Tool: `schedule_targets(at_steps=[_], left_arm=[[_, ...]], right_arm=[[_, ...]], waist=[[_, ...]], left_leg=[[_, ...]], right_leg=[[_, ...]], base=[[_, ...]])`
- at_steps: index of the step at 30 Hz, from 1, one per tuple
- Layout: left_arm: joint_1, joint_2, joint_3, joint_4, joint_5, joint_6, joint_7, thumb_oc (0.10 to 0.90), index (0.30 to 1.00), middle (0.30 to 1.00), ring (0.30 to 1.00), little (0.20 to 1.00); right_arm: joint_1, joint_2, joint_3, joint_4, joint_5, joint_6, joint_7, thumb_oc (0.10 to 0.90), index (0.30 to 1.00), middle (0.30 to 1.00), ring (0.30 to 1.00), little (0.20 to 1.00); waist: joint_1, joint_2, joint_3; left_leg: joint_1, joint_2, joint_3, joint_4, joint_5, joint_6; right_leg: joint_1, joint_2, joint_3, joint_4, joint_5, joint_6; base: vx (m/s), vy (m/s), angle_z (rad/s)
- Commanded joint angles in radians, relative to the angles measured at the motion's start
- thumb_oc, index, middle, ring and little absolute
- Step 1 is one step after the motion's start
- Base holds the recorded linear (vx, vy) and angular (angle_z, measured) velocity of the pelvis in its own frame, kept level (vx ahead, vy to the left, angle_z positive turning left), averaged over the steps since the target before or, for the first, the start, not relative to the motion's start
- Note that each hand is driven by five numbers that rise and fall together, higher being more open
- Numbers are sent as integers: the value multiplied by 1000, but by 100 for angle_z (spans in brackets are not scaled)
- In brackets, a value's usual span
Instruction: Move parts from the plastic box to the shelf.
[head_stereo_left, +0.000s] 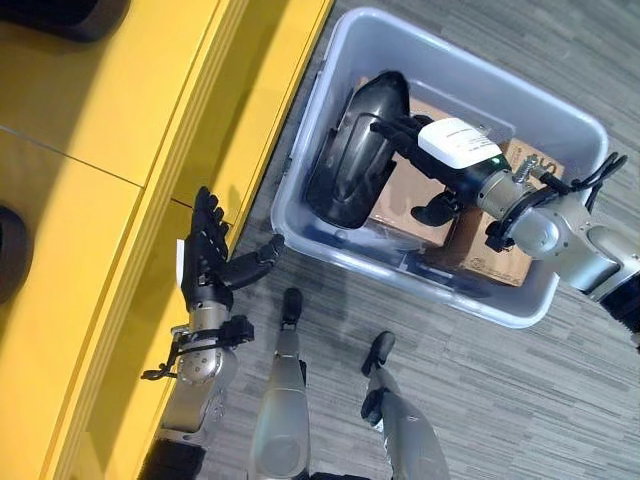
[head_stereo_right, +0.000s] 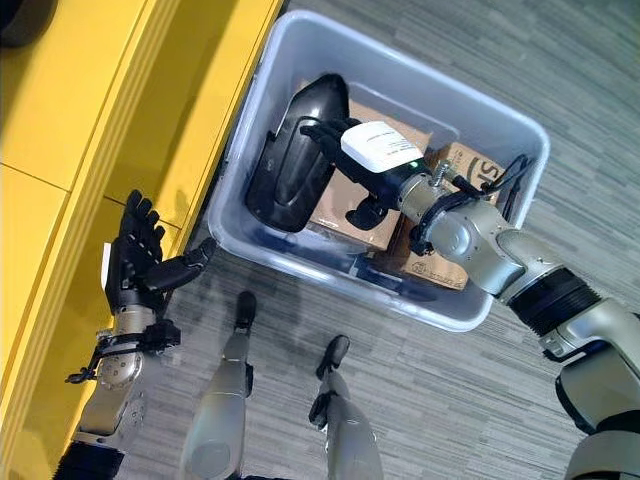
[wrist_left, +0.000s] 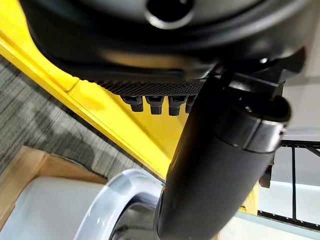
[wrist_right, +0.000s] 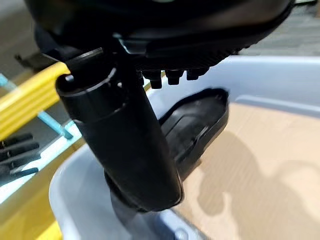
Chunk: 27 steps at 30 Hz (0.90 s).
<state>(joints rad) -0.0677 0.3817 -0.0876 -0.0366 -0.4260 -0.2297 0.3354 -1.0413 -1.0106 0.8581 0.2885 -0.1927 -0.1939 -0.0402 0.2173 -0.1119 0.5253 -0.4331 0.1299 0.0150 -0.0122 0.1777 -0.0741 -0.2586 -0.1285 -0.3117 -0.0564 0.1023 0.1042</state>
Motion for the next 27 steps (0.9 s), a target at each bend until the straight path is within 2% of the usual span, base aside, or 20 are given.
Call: schedule_targets(at_steps=[1,6,11,12,19,27], left_arm=[[-1,28,20,-158,23,-125,-20,900,1000,1000,1000,1000],[7,25,22,-156,28,-131,-9,900,1000,1000,1000,1000],[16,29,25,-156,30,-140,6,900,1000,1000,1000,1000],[17,32,24,-156,29,-143,12,900,1000,1000,1000,1000],[15,38,27,-155,33,-148,23,900,1000,1000,1000,1000],[23,41,24,-155,36,-154,32,900,1000,1000,1000,1000]], right_arm=[[-176,-116,34,-28,24,-39,-22,900,1000,1000,1000,1000],[-193,-128,72,-24,-16,-43,-25,900,1000,1000,1000,1000],[-270,-141,161,12,-123,-33,-47,900,1000,1000,1000,1000],[-299,-145,202,33,-176,-29,-60,900,1000,1000,1000,1000],[-442,-157,365,66,-329,-22,-84,900,1000,1000,1000,1000],[-543,-156,462,85,-415,-9,-106,900,1000,1000,1000,1000]], waist=[[-5,10,-5],[3,15,-5],[19,21,-5],[26,18,-5],[36,12,-5],[41,3,-5]], left_leg=[[23,46,60,-31,21,-42],[-9,38,42,-37,26,-46],[-52,29,11,-51,38,-51],[-65,27,2,-54,39,-51],[-107,25,-14,-56,42,-51],[-149,22,-28,-53,42,-51]], right_leg=[[53,-56,-24,167,-133,32],[29,-56,-45,185,-148,31],[-4,-53,-73,203,-161,28],[-17,-53,-79,212,-165,27],[-61,-48,-97,238,-177,27],[-96,-43,-109,253,-186,27]], base=[[0,0,0],[11,-39,12],[16,-39,21],[10,-20,20],[13,-23,13],[28,-21,6]])
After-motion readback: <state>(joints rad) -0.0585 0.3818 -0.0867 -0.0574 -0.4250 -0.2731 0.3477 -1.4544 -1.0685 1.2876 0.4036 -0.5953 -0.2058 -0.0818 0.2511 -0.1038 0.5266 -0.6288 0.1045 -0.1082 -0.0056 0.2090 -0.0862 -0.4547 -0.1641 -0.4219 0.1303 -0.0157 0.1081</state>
